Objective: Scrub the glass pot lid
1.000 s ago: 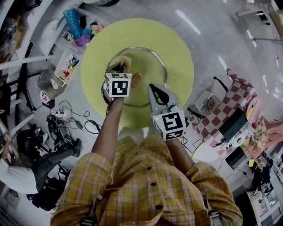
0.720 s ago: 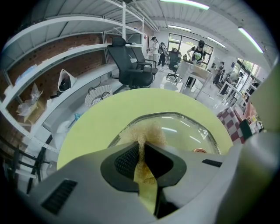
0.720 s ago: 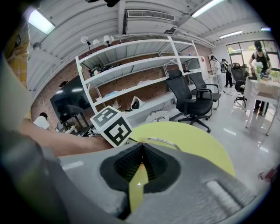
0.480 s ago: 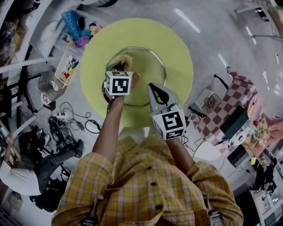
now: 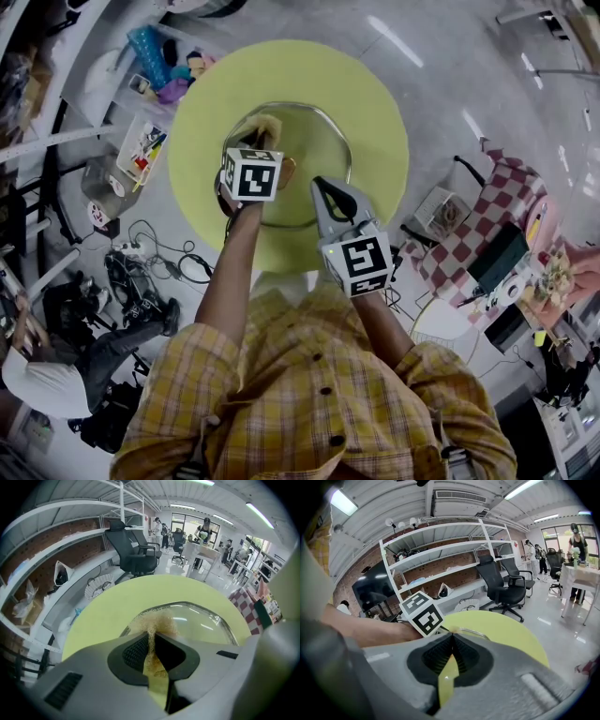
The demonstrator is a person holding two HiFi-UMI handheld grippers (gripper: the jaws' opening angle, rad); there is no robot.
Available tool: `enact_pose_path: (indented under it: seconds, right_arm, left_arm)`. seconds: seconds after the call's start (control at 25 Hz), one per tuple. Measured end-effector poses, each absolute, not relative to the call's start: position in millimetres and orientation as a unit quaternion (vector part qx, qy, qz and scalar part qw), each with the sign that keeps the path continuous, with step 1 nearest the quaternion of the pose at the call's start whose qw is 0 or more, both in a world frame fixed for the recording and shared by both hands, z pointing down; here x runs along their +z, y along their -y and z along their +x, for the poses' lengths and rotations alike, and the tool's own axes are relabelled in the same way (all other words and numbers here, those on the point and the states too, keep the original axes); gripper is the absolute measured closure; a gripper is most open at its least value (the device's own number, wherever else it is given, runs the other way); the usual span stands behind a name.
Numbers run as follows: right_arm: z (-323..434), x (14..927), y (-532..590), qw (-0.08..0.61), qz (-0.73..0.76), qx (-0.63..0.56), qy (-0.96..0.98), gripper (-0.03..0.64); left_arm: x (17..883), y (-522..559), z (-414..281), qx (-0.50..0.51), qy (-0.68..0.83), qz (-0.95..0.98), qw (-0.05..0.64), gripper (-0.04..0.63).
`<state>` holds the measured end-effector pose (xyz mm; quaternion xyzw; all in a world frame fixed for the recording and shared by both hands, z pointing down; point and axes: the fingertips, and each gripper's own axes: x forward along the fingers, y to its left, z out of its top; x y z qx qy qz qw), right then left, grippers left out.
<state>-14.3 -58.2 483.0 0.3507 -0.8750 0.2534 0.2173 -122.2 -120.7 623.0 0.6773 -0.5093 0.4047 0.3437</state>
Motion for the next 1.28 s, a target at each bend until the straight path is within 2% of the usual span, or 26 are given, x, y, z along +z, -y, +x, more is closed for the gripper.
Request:
enact_pose_path:
  seconds: [1.28]
  right_arm:
    - [0, 483, 74, 0.203, 0.373, 0.251, 0.87, 0.62]
  left_arm:
    - [634, 157, -100, 0.459, 0.45, 0.712, 0.282, 0.549]
